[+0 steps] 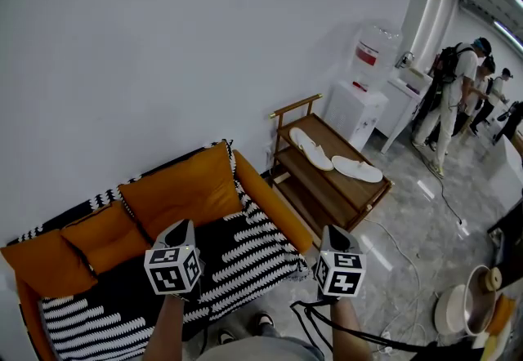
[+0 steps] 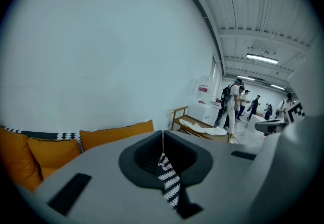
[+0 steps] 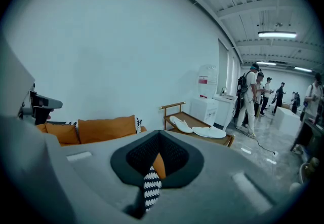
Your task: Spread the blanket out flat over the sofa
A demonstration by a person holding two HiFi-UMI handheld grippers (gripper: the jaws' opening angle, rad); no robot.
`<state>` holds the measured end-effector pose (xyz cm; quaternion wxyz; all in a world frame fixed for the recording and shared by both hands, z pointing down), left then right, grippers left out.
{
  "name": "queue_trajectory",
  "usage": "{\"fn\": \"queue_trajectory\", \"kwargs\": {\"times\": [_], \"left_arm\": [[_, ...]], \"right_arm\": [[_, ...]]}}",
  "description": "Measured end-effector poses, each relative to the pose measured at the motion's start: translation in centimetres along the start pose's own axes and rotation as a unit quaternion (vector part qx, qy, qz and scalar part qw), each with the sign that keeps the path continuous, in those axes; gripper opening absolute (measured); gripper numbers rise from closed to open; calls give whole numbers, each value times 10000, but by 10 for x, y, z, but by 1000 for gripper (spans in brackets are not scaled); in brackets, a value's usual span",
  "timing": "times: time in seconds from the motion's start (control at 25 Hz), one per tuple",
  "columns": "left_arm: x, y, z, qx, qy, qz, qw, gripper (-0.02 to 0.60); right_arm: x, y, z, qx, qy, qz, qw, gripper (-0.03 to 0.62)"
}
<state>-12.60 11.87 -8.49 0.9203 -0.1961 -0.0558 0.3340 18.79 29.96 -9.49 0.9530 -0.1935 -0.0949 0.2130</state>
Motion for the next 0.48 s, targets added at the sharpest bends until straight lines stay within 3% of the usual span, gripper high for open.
{"fn": "queue_trajectory", "kwargs": {"times": [0.48], "left_arm": [[2, 6, 0, 52, 25, -4, 10000, 9]], "right_arm": [[2, 11, 3, 28, -37, 48, 10000, 5]]}}
Point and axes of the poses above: the fingertips, and each gripper's own axes: y backward along the fingers, x to its right, z out of its underside, the point moved 9 cm from there along y, backward along the fingers, and after that the axes turned 10 degrees about -y, right-handed, at the moved point
